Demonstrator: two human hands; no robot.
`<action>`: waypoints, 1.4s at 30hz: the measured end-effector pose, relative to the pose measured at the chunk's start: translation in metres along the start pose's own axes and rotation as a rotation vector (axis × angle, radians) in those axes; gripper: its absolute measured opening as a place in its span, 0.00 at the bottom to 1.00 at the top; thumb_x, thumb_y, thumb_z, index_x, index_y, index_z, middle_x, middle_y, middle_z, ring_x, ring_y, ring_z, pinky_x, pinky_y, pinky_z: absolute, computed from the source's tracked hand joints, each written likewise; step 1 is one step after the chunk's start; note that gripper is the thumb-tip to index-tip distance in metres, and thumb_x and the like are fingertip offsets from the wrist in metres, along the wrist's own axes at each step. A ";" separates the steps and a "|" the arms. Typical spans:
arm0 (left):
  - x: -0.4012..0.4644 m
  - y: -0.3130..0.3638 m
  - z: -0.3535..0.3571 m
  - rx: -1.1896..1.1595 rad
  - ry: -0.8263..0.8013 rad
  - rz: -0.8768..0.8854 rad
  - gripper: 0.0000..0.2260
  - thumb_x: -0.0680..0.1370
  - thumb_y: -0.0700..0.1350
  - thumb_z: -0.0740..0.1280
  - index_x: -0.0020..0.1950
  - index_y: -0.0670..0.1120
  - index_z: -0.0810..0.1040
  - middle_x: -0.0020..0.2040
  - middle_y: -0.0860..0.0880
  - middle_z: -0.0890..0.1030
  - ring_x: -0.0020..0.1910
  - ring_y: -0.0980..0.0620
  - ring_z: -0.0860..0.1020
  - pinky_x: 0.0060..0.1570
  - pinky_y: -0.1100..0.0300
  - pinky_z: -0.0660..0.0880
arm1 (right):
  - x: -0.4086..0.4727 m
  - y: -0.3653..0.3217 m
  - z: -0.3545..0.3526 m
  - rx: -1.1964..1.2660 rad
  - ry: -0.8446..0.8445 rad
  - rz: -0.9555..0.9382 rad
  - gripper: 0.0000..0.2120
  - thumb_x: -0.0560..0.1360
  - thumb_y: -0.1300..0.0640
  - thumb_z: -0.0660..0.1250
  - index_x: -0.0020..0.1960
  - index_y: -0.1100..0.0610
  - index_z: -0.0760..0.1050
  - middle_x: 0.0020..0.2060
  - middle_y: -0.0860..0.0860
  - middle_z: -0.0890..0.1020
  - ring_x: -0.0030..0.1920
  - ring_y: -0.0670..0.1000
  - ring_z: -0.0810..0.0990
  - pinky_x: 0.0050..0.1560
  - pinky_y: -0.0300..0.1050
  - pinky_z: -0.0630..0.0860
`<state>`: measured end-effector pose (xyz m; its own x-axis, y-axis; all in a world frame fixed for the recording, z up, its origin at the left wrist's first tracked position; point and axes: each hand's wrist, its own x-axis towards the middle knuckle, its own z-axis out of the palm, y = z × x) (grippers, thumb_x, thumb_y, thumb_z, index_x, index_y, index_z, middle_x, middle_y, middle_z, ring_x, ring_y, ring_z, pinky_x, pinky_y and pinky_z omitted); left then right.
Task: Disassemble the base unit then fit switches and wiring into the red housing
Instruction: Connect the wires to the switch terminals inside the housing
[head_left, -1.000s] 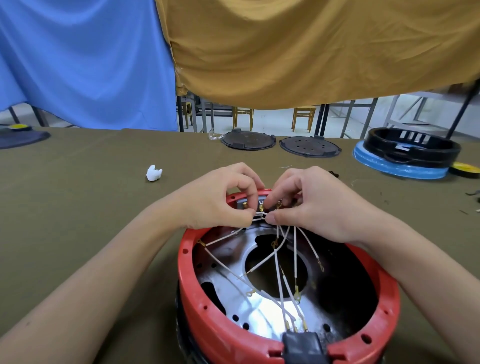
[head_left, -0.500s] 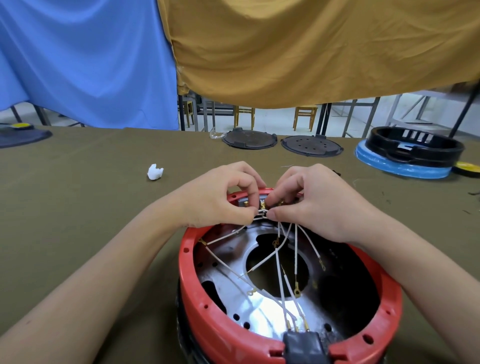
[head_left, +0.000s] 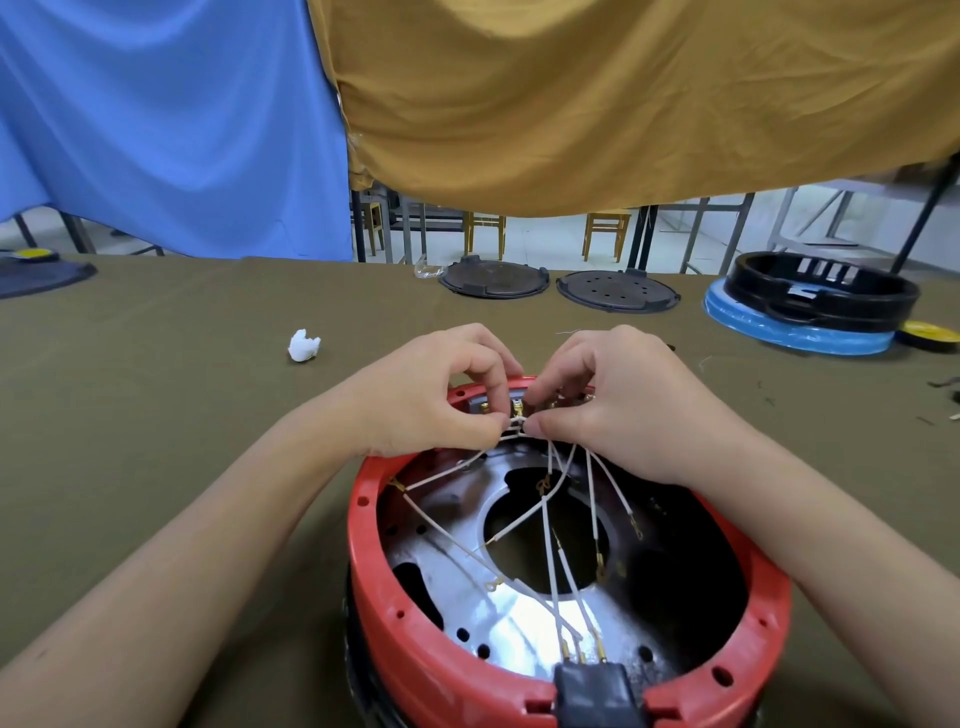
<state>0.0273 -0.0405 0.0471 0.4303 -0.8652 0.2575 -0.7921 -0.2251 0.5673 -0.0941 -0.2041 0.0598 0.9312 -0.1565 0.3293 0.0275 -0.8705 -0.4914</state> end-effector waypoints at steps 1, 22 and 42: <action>0.000 0.000 0.000 0.003 0.003 0.003 0.01 0.68 0.50 0.70 0.38 0.56 0.80 0.56 0.63 0.76 0.51 0.65 0.77 0.50 0.64 0.69 | 0.000 0.000 0.000 -0.022 0.004 -0.015 0.07 0.67 0.49 0.78 0.45 0.43 0.83 0.43 0.41 0.79 0.44 0.42 0.77 0.45 0.41 0.72; 0.000 0.013 0.005 0.021 0.110 -0.050 0.15 0.72 0.45 0.73 0.56 0.54 0.75 0.51 0.58 0.80 0.48 0.62 0.78 0.45 0.71 0.74 | 0.001 -0.001 0.002 -0.163 -0.080 -0.042 0.12 0.73 0.44 0.69 0.54 0.47 0.79 0.42 0.43 0.81 0.42 0.43 0.79 0.41 0.41 0.76; -0.002 0.015 0.005 0.179 -0.041 0.088 0.09 0.78 0.48 0.70 0.47 0.63 0.76 0.58 0.56 0.72 0.50 0.66 0.73 0.53 0.69 0.68 | -0.014 0.006 -0.021 -0.149 -0.087 -0.005 0.07 0.67 0.42 0.73 0.40 0.44 0.79 0.49 0.42 0.76 0.49 0.43 0.76 0.55 0.47 0.74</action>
<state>0.0128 -0.0445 0.0514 0.3404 -0.9019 0.2658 -0.8919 -0.2203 0.3949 -0.1152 -0.2171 0.0694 0.9593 -0.1168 0.2571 -0.0163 -0.9319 -0.3625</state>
